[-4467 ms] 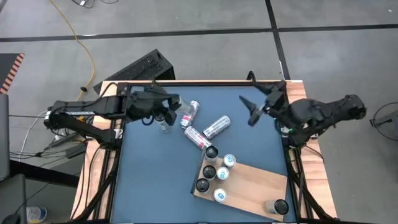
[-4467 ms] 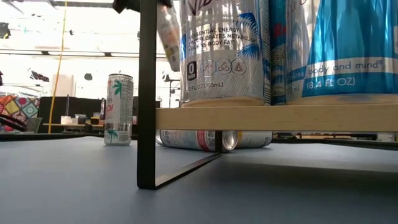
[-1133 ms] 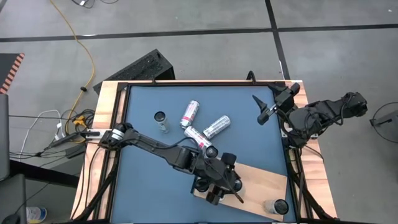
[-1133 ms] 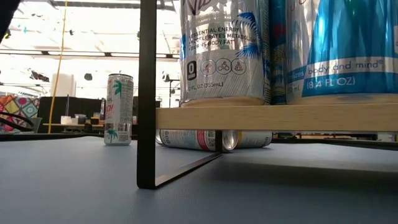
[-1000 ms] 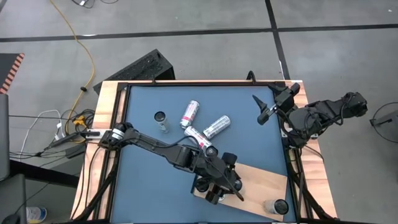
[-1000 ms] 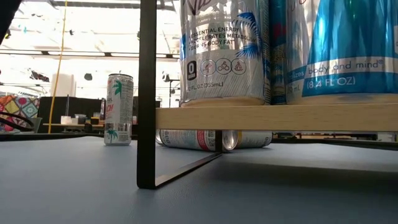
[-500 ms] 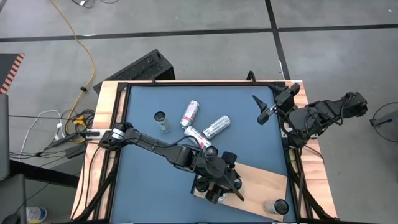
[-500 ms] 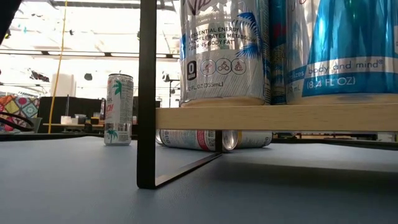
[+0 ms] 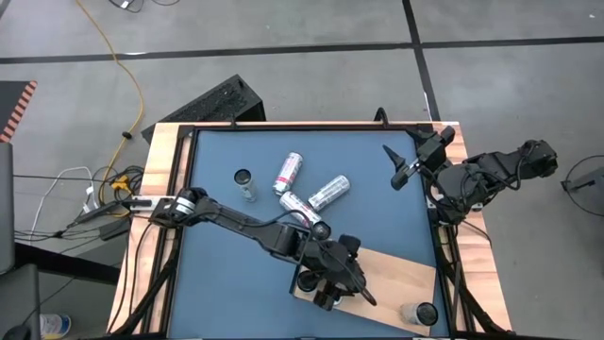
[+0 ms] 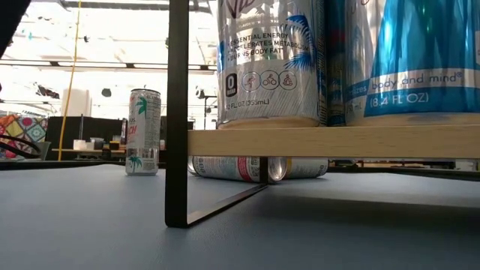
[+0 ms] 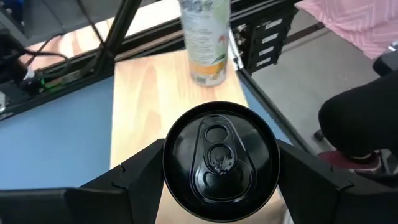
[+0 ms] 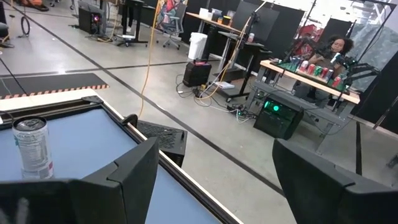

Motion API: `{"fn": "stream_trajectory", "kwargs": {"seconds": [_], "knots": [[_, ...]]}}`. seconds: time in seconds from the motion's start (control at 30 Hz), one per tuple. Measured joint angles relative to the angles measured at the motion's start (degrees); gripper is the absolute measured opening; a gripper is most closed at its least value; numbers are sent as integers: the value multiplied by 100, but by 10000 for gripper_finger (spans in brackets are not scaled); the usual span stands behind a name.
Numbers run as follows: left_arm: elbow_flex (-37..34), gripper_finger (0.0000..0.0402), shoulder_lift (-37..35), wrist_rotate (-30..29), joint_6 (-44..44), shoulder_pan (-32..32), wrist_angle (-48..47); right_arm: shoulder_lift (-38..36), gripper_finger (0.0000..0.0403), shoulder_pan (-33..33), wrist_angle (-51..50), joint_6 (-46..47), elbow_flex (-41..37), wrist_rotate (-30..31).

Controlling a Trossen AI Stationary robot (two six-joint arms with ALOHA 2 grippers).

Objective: Place canned beverage on shelf
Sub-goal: Put the left white yellow soda can on the shelf

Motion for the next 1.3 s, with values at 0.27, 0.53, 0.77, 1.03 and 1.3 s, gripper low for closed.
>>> {"fn": "stream_trajectory", "kwargs": {"seconds": [0.27,0.53,0.77,1.03,1.3], "knots": [[0,253,-11,48,76,2,-31,-1,306,2,-2,0,0,-371],[13,318,-44,93,136,0,43,0,306,2,-96,3,0,-419],[15,335,-78,-77,195,-11,31,0,306,2,-59,15,0,-428],[13,336,-668,-790,516,-186,-287,-1,306,27,641,134,2,-1263],[11,336,-1609,-2531,418,-612,-1528,7,306,547,489,1638,6,-2829]]}}
